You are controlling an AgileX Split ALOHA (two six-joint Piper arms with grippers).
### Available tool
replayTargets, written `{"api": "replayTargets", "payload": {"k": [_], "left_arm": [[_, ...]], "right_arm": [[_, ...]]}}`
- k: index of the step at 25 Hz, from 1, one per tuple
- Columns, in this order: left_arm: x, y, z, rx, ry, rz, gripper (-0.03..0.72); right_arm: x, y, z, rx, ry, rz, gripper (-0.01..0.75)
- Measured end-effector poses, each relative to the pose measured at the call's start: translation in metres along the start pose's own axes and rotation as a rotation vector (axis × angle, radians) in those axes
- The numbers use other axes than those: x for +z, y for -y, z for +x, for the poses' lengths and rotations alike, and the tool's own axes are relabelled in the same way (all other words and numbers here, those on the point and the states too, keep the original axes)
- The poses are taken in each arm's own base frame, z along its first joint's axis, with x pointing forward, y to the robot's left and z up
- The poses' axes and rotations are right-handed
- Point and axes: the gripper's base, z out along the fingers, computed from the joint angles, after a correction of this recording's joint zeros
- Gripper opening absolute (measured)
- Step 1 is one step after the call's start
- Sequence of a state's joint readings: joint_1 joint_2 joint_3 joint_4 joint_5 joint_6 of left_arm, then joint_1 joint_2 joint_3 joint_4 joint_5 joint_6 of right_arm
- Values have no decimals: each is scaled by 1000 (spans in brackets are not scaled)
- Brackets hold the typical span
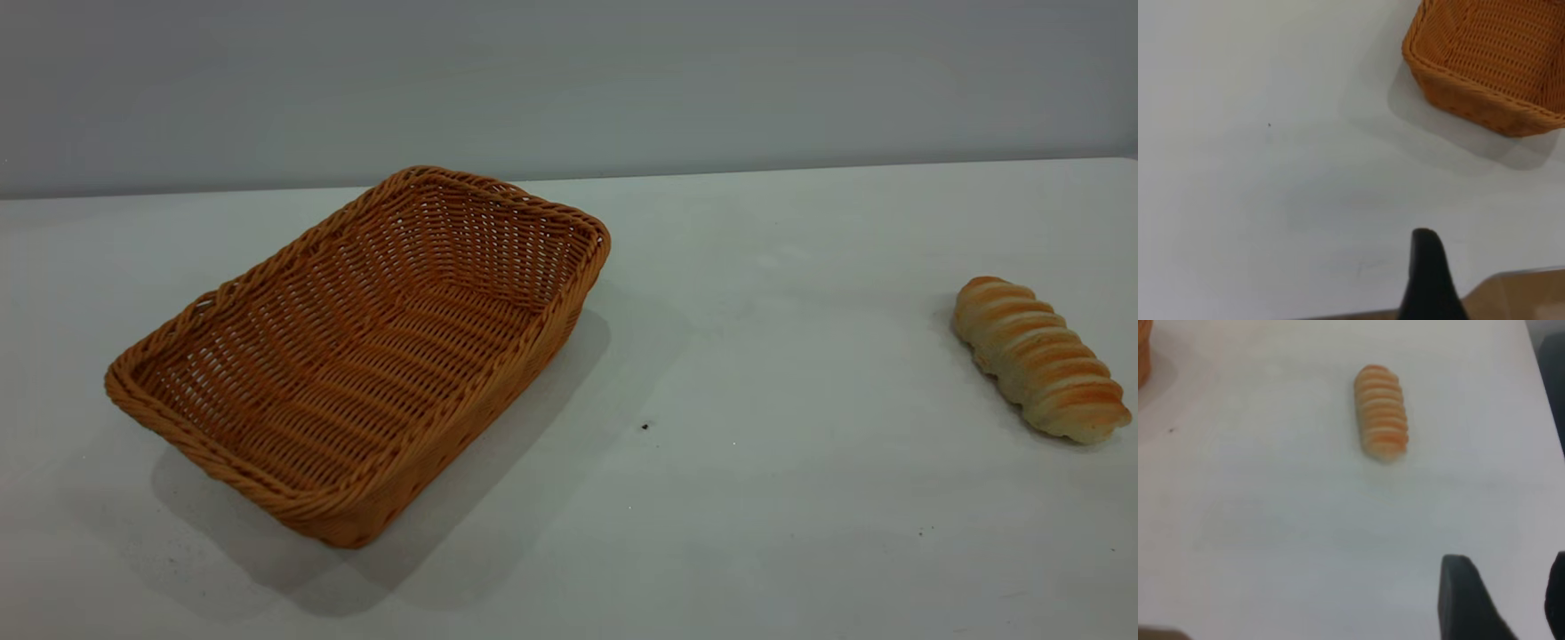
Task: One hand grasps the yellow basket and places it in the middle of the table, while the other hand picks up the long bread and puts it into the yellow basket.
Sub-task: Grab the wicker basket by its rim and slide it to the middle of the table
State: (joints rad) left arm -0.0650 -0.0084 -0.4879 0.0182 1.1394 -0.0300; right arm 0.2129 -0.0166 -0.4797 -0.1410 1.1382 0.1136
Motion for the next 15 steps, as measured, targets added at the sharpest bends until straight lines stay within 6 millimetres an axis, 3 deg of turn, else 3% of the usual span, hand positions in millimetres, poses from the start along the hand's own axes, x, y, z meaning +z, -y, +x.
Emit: {"api": "replayTargets", "payload": {"k": [3, 8, 15], "left_arm": [[7, 0, -7, -83, -66, -6, 516], [27, 0, -33, -125, -162, -33, 493], [77, 2, -65, -162, -291, -46, 491]], "right_arm": [[-1, 2, -6, -15, 28, 12, 335], [7, 2, -34, -53, 21, 45, 351], [37, 1, -69, -148, -4, 100, 483]]}}
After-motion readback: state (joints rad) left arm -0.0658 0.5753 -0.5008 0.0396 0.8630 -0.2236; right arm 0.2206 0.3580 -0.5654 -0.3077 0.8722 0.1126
